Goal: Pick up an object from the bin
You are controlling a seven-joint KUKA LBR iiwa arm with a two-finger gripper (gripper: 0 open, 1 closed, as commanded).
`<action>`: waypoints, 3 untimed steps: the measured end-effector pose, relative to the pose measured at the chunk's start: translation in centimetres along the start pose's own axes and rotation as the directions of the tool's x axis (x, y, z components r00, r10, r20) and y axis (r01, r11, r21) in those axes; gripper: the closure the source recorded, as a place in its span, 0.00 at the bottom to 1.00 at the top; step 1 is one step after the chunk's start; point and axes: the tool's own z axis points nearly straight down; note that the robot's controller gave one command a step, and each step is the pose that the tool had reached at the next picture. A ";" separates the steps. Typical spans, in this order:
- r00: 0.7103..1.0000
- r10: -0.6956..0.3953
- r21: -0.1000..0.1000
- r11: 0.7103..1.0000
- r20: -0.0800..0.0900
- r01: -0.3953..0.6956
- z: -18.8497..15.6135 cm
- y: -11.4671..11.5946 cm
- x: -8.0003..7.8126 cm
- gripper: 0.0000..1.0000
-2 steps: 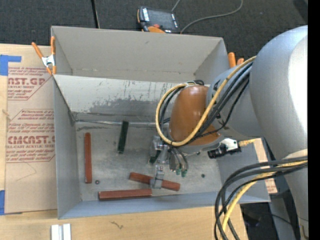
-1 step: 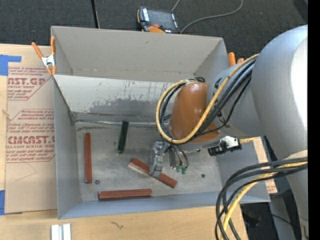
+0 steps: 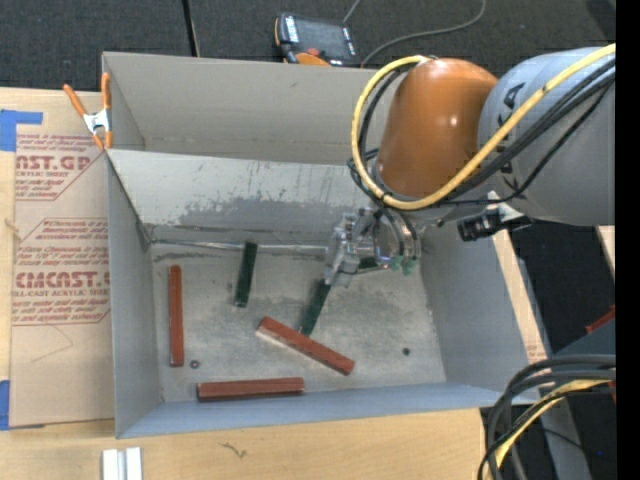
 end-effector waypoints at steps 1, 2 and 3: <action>1.000 0.001 0.002 1.000 -0.008 -0.001 0.5 -0.1 0.2 0.00; 0.945 -0.328 0.000 0.945 -0.002 0.328 14.6 -0.8 6.9 0.00; 0.945 -0.328 -0.001 0.945 -0.006 0.328 14.4 -0.8 6.9 1.00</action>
Offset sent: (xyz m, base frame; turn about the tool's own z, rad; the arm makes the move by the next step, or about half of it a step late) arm 0.0000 0.0000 0.0000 0.0000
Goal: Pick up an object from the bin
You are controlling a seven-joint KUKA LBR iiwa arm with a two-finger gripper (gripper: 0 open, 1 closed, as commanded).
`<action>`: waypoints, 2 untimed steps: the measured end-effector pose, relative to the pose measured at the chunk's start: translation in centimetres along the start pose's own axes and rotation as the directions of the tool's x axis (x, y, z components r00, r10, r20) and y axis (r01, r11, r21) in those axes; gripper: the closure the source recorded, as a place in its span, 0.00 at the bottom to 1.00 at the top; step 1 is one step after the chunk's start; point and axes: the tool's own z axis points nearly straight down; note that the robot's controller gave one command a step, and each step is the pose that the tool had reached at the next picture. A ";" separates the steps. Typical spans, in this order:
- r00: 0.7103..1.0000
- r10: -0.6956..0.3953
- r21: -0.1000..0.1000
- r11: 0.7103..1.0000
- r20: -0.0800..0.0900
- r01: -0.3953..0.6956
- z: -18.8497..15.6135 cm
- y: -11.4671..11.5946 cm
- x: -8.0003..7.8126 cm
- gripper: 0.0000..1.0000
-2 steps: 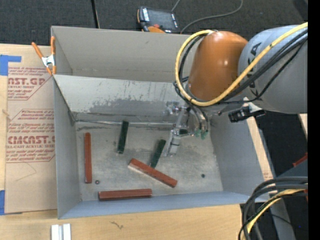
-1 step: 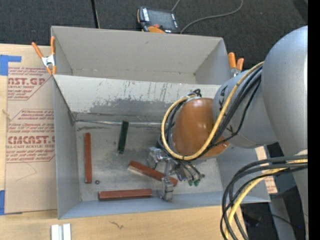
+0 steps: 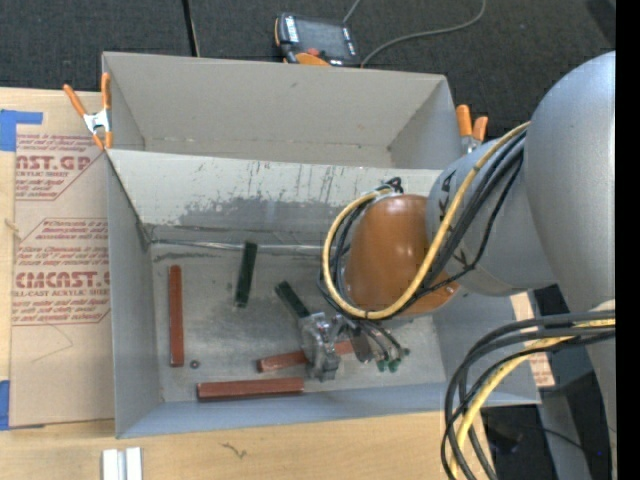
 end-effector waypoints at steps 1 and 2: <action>1.000 0.010 0.000 1.000 0.006 -0.010 -17.0 4.3 -2.4 1.00; 1.000 0.011 0.001 1.000 -0.003 -0.011 -16.5 4.2 -2.2 0.00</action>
Offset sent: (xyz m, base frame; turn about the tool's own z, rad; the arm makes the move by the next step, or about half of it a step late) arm 0.0134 0.0441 0.1652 0.0121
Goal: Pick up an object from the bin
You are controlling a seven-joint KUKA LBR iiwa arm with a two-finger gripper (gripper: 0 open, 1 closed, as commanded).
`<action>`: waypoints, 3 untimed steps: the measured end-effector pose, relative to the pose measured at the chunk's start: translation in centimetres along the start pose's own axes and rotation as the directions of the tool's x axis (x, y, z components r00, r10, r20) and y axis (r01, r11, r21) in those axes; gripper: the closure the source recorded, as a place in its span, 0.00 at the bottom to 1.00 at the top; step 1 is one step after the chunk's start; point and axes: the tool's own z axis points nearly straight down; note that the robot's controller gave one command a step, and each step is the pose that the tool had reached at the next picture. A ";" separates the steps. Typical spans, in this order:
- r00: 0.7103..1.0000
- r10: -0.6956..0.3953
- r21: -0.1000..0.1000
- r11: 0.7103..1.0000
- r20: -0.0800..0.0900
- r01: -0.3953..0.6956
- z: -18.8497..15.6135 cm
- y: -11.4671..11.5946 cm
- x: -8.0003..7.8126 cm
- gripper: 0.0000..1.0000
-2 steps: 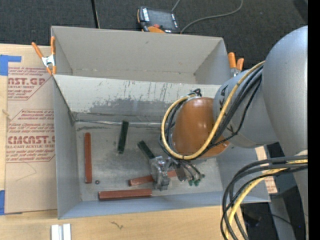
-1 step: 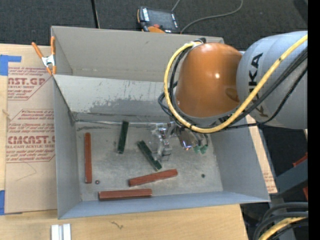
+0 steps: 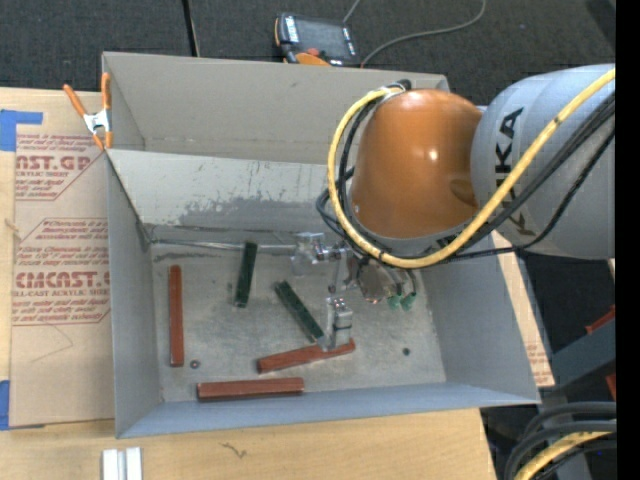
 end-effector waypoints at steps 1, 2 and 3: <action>0.919 -0.394 -0.003 0.919 -0.005 0.394 16.6 0.7 -2.1 0.00; 0.920 -0.393 -0.002 0.920 -0.002 0.393 16.3 0.7 -2.2 1.00; 0.925 -0.380 0.005 0.925 0.009 0.380 4.0 -3.0 -5.6 1.00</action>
Offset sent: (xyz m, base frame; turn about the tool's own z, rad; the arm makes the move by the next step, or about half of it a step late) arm 0.0214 0.0097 -0.1626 -0.4038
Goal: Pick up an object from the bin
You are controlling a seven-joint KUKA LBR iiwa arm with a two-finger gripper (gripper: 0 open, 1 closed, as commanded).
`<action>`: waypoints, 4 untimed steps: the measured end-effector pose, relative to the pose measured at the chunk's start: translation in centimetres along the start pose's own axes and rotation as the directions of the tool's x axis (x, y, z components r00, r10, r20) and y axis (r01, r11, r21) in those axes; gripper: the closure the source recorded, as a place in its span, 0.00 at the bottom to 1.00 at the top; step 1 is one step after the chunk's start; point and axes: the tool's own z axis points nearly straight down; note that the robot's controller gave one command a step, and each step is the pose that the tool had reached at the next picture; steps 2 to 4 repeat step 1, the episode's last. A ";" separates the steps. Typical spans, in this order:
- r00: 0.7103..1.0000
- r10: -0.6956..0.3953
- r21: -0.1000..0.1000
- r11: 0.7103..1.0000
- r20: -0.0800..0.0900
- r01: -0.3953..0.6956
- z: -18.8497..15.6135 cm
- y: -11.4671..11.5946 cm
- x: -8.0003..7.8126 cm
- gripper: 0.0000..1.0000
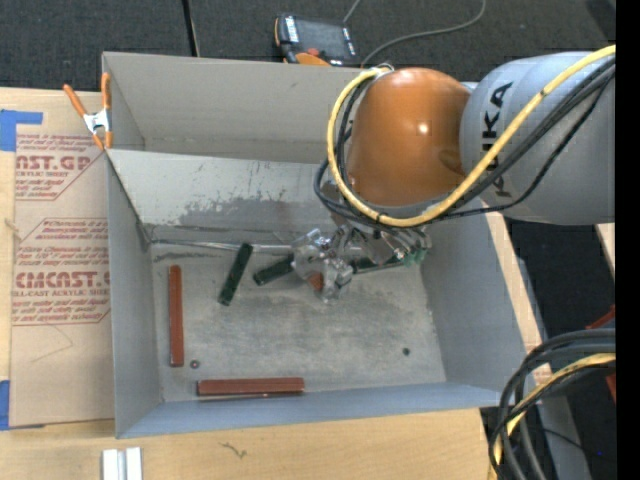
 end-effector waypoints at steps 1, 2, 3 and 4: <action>0.994 -0.109 -0.001 0.994 0.002 0.109 -16.4 1.8 -3.2 1.00; 0.994 -0.109 -0.001 0.994 0.002 0.109 -16.4 1.8 -3.2 1.00; 0.994 -0.109 -0.001 0.994 0.002 0.109 -16.4 1.8 -3.2 1.00; 0.994 -0.109 -0.001 0.994 0.002 0.109 -16.4 1.8 -3.2 1.00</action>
Offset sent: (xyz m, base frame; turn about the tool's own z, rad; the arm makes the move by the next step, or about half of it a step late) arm 0.0137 0.0309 0.1591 -0.1092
